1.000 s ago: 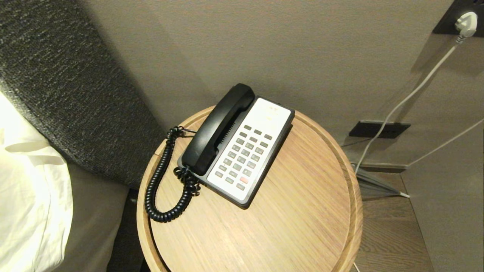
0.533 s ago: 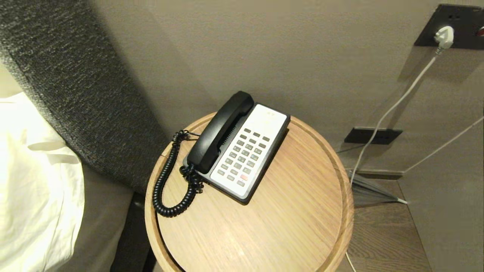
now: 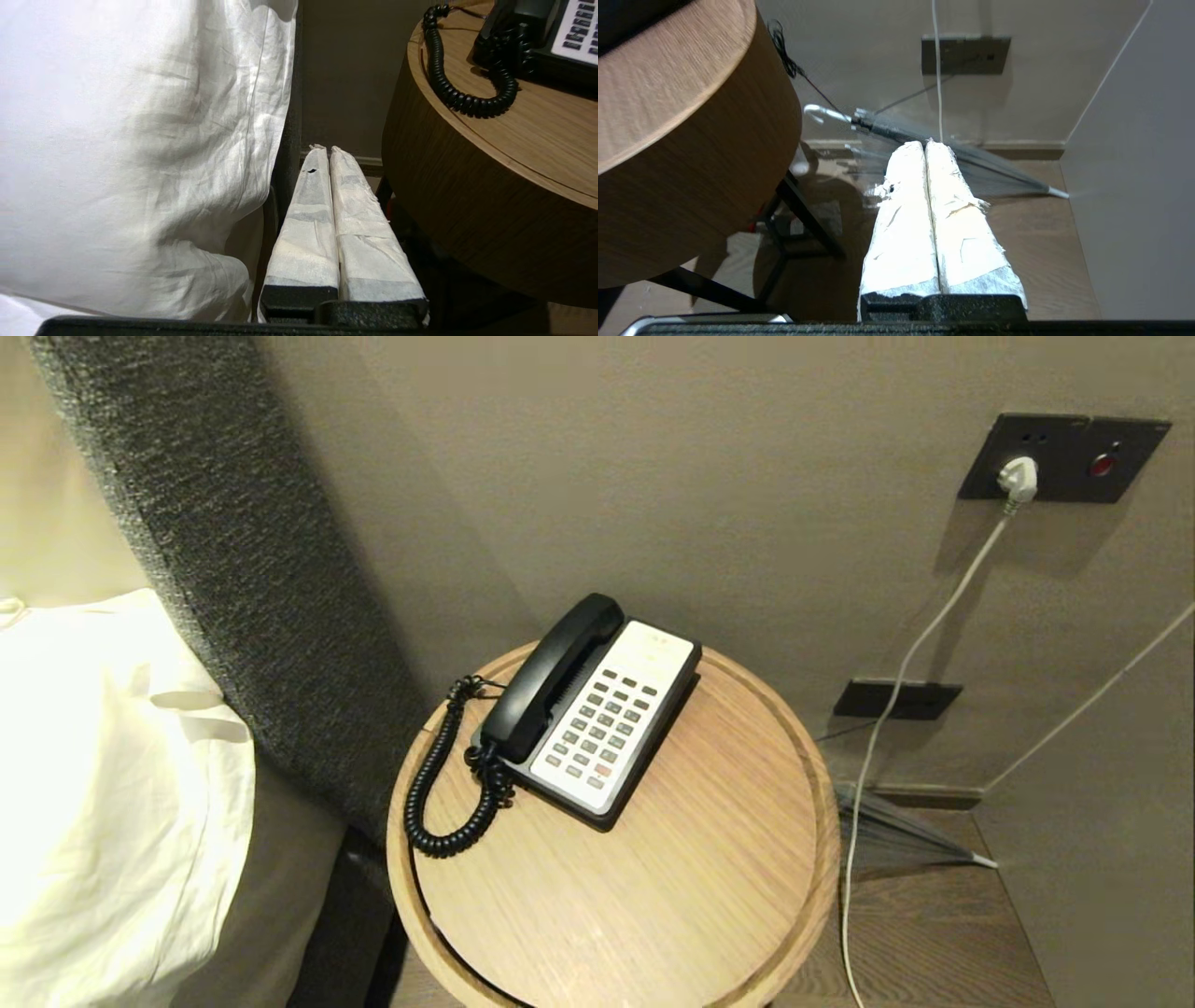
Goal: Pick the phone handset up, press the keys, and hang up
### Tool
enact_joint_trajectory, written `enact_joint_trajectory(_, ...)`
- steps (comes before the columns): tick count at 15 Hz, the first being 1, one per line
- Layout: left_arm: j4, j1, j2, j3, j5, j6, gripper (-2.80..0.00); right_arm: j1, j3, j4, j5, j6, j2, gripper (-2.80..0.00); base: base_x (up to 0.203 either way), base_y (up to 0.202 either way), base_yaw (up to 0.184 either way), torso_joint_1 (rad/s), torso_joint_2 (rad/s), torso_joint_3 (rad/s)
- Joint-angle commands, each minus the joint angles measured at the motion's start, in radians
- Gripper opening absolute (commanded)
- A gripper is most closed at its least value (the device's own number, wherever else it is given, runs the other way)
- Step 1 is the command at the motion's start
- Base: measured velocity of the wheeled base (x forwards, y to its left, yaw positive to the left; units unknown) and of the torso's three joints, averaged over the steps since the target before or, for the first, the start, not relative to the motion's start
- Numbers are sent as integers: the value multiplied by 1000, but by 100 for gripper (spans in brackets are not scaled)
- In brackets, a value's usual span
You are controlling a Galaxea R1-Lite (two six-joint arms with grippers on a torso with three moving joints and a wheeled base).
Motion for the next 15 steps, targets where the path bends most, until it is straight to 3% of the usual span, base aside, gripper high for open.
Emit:
enact_joint_trajectory(1, -1, 0, 1, 40, 0, 0, -280, 0, 12, -1, 0, 0, 0, -280, 0, 0, 0, 11, 2, 202)
enact_joint_trajectory(15, -1, 0, 1, 40, 0, -2, -280, 0, 12, -1, 0, 0, 0, -280, 0, 0, 0, 2, 3, 197)
